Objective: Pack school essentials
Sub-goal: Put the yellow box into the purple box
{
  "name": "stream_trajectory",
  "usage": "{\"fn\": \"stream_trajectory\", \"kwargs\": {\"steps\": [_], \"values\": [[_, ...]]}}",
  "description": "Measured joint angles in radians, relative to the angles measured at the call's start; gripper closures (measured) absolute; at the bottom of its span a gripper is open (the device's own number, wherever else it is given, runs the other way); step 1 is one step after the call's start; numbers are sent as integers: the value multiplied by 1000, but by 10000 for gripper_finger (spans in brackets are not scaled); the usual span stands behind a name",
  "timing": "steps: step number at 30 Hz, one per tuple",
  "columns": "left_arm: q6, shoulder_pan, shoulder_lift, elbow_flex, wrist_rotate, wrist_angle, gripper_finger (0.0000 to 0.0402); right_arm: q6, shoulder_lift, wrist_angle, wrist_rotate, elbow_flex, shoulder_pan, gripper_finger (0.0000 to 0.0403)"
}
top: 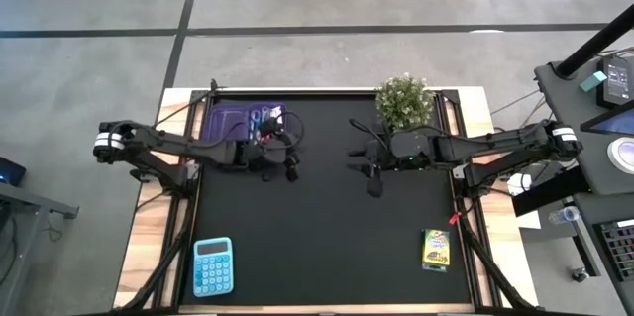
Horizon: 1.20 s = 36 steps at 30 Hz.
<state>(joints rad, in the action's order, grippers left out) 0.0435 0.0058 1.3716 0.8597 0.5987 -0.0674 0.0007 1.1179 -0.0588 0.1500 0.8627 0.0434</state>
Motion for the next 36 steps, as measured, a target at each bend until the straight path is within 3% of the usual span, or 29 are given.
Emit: {"fn": "stream_trajectory", "kwargs": {"steps": [4,9,15,20,24,28,36], "values": [[-140,-17,-1,0,-61,51,235,156,28,-57,-7,-3,26,266],[-267,-27,-25,0,-180,57,235,404,73,-71,-107,-3,107,266],[-356,-25,-48,0,-178,53,235,771,83,-136,-136,30,233,266],[-385,-24,-49,0,-177,51,235,1276,93,-484,-144,65,364,266],[-391,-22,-49,0,-175,50,235,1694,160,-787,-310,77,497,266],[-392,-19,-49,0,-175,50,235,1881,249,-845,-440,81,610,266],[-400,-19,-49,0,-175,50,235,2017,359,-856,-442,82,666,266]]}}
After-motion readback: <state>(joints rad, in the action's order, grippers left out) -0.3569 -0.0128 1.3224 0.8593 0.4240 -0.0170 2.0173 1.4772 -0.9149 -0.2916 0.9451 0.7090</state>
